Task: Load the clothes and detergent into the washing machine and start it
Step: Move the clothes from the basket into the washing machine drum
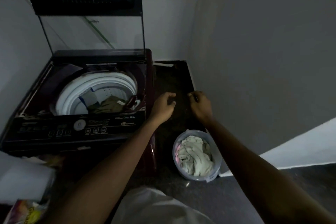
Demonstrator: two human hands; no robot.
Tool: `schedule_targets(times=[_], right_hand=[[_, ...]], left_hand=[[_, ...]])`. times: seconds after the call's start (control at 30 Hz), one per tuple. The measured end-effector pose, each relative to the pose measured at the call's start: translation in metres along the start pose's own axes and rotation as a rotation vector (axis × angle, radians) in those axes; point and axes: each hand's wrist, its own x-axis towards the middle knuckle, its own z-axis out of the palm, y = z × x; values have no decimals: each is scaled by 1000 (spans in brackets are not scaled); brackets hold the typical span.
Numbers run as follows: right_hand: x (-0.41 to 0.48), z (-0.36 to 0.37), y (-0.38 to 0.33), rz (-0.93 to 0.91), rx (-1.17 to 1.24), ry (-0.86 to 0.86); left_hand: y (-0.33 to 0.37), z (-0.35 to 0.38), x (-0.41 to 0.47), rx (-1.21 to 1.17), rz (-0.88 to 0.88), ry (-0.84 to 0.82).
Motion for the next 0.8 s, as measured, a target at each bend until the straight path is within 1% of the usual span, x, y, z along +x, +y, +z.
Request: schedule_targets(times=[0.17,0.33,0.63,0.8], right_hand=[[-16,-15,27,38,9,7],[-24,-11,59,98,-38,0],[-17,-9,107,163,-71,5],[-14,-17,128,189,-89,-22]], left_hand=[[1,30,-8,19,-3,-30],[-15,54,-10,39,-10,-69],[-43,94,15,110,-8,-161],[-44,112,21,123,-36,-170]])
